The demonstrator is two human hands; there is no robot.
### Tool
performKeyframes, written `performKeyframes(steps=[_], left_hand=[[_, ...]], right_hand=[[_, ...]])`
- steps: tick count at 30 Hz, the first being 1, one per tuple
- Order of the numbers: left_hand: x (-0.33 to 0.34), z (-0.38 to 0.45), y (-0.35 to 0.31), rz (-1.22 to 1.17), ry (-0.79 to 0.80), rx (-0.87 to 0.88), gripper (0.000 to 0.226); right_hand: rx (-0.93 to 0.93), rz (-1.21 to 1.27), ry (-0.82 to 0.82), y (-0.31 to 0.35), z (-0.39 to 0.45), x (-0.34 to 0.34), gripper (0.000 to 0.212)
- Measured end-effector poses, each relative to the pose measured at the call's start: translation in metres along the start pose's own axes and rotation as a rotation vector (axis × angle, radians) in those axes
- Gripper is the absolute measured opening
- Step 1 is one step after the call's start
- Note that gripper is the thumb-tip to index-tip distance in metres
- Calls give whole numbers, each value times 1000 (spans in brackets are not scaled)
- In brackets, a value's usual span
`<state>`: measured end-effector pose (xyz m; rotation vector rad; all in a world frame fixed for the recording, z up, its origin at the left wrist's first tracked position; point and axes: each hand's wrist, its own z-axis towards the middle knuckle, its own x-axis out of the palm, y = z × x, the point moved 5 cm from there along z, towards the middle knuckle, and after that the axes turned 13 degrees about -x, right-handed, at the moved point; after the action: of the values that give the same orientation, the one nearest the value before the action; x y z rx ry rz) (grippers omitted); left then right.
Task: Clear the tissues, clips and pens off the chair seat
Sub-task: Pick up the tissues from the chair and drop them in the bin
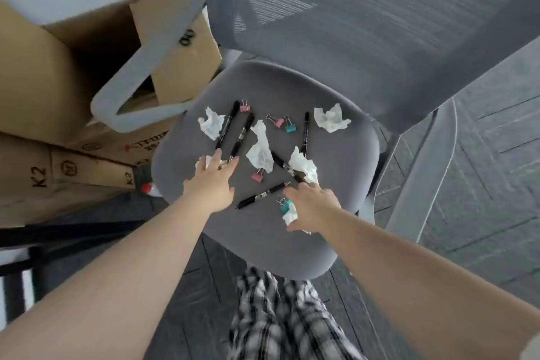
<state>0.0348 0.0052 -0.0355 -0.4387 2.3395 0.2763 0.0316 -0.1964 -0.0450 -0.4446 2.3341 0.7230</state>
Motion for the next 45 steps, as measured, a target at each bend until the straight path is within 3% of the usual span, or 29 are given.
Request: performKeyframes(steps=[5,9,13,18,22,29,35,37,40,45], left_hand=[[7,37,7,-48,-53,-105,69],[14,54,10,-35,-42,-116,78],[14,57,8,4,-61,-92,56],[-3,55,5,-60,-183,-57,21],[-24,50,-15,-163,-370,87,21],[-17,61,-72,-455,-274,192,26],[0,70,-95,-311,-171,253,77],[5,77,-97,-228,-123,211,70],[10,86,-95,-191,-103,170,36],[-12,83,-85,-274,-245,192,22]], right_hand=[[58,-47,15,-8,17,7,47],[68,67,-6,-11,23,5,28],[21,122,-265,-11,28,-19,17],[130,55,-621,-21,25,-52,19],[328,174,-446,-37,37,-42,28],[373,248,-306,-41,56,-20,52],[356,320,-469,-49,56,-31,50],[368,328,-544,-54,53,-42,50],[430,333,-626,-70,50,-56,46],[528,359,-681,-94,52,-73,44]])
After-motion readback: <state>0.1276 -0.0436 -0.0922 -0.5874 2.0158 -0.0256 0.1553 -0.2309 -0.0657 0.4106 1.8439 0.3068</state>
